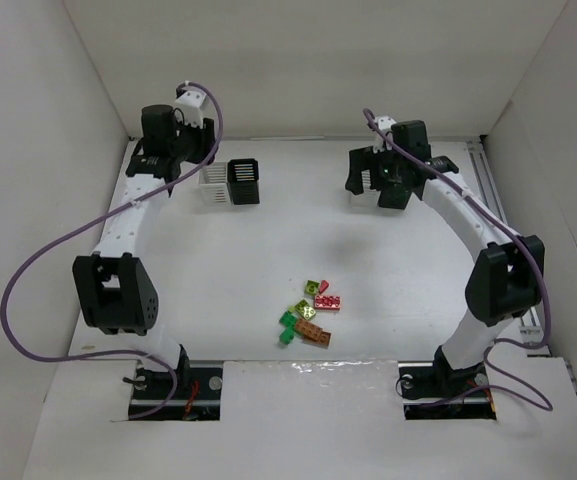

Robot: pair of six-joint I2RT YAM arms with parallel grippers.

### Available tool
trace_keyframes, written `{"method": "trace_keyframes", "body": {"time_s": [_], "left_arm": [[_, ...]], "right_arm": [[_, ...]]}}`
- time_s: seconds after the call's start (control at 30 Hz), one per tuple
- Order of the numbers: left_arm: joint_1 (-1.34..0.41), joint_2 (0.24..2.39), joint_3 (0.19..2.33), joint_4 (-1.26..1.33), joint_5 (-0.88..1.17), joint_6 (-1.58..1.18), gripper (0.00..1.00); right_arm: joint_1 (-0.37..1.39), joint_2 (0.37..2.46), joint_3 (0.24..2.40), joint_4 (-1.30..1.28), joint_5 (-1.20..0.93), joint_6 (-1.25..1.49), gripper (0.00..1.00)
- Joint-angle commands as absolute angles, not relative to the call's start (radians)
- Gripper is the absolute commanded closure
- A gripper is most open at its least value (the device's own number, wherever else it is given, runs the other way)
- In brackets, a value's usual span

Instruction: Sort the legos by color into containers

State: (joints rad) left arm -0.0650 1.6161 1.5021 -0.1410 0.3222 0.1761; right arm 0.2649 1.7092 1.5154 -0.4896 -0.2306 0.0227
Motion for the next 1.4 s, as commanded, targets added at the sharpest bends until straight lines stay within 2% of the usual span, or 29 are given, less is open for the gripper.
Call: {"method": "trace_keyframes", "body": {"time_s": [0.0,0.5,0.57,0.6,0.67,0.77,0.83,0.9,0.93,0.97,1.23,1.33,1.37], "left_arm": [[-0.054,1.669,1.479,-0.049,0.285,0.16,0.93],[-0.044,1.864,1.551,0.005,0.307,0.15,0.93],[-0.044,1.873,1.551,0.005,0.307,0.15,0.89],[-0.044,1.873,1.551,0.005,0.307,0.15,0.86],[-0.044,1.882,1.551,0.005,0.307,0.16,0.66],[-0.044,1.882,1.56,0.005,0.307,0.169,0.48],[-0.044,1.853,1.551,0.04,0.307,0.169,0.31],[-0.044,1.812,1.52,0.073,0.317,0.158,0.21],[-0.044,1.763,1.511,0.092,0.318,0.158,0.09],[-0.044,1.741,1.511,0.107,0.331,0.158,0.02],[-0.017,1.551,1.686,-0.049,0.327,0.121,0.0],[0.009,1.473,1.648,-0.092,0.29,0.13,0.01],[0.018,1.448,1.576,-0.103,0.29,0.14,0.01]], "right_arm": [[0.275,1.715,1.566,-0.48,-0.247,0.011,0.01],[0.275,1.733,1.575,-0.491,-0.256,0.002,0.01],[0.275,1.733,1.575,-0.491,-0.265,-0.009,0.01],[0.275,1.733,1.575,-0.491,-0.276,-0.009,0.01],[0.275,1.733,1.575,-0.5,-0.29,-0.021,0.01],[0.275,1.733,1.566,-0.5,-0.32,-0.047,0.01],[0.275,1.733,1.554,-0.509,-0.334,-0.061,0.01],[0.275,1.733,1.53,-0.509,-0.347,-0.075,0.01],[0.275,1.733,1.529,-0.509,-0.357,-0.087,0.01],[0.275,1.733,1.514,-0.509,-0.357,-0.098,0.01],[0.342,1.671,1.445,-0.574,-0.442,-0.225,0.01],[0.388,1.66,1.379,-0.597,-0.433,-0.285,0.01],[0.399,1.66,1.361,-0.606,-0.433,-0.302,0.01]]}}
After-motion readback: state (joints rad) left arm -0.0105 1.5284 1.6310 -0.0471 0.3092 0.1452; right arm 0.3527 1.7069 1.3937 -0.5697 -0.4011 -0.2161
